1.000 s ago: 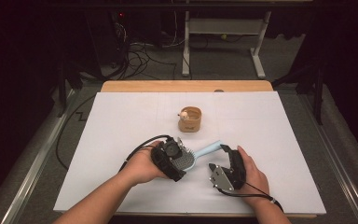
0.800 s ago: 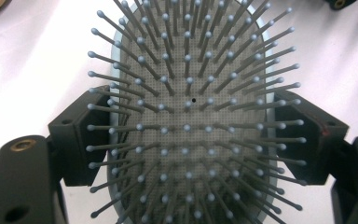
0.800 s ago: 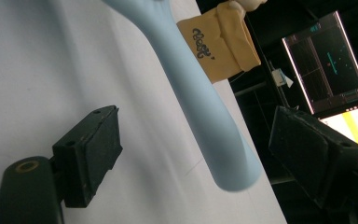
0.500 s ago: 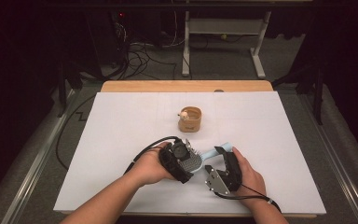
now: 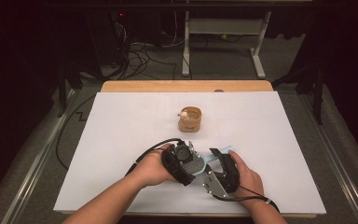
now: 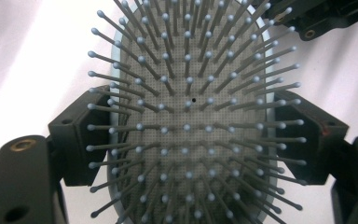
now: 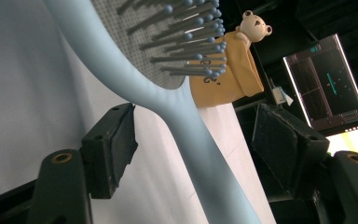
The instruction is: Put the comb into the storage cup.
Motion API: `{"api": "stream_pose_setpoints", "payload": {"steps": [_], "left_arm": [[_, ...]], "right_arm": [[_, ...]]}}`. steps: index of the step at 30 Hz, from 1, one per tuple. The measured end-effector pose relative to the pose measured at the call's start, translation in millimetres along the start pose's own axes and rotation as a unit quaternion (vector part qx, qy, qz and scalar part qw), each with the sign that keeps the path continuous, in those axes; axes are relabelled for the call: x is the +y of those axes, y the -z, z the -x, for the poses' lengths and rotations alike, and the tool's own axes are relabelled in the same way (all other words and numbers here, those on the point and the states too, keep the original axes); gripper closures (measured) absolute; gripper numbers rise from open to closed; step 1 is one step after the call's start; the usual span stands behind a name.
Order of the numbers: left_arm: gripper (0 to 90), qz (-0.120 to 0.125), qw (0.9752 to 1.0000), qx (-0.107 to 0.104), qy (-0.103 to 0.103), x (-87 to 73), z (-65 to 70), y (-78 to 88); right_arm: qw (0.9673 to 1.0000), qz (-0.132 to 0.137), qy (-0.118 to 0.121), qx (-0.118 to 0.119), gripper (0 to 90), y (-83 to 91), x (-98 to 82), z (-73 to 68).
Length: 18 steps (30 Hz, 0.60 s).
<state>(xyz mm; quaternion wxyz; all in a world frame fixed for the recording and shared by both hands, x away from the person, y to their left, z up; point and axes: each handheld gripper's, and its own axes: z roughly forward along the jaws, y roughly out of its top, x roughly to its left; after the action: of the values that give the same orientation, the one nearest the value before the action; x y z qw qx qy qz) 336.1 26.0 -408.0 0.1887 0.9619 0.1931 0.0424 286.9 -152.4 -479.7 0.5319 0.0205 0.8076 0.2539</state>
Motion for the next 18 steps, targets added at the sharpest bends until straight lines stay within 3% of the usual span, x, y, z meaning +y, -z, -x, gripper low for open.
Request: {"api": "stream_pose_setpoints", "payload": {"steps": [7,8,10,11,14,18], "left_arm": [[20.3,-0.001,1.0000,0.000,0.000,0.3,-0.8,0.0],[20.3,0.000,1.0000,0.001,0.001,0.3,-0.6,0.0],[20.3,0.000,1.0000,0.000,0.001,0.3,-0.8,0.3],[20.3,0.000,1.0000,0.001,0.001,0.3,-0.7,0.4],[20.3,0.000,1.0000,0.001,0.003,0.5,-1.3,1.4],[20.3,0.004,1.0000,0.002,0.004,1.3,-1.7,2.0]], "right_arm": [[0.9998,0.005,0.017,-0.002,42.7,0.9,1.7,-3.8],[0.9993,0.009,0.036,-0.003,44.0,0.5,2.6,-2.2],[0.9996,0.007,0.026,0.001,46.9,0.7,2.9,-5.5],[0.9990,0.011,0.043,0.000,48.4,0.3,3.7,-3.9],[0.9994,0.007,0.033,0.002,52.3,0.7,4.2,-6.7],[0.9989,0.005,0.046,0.001,55.9,1.2,5.8,-6.9]]}}
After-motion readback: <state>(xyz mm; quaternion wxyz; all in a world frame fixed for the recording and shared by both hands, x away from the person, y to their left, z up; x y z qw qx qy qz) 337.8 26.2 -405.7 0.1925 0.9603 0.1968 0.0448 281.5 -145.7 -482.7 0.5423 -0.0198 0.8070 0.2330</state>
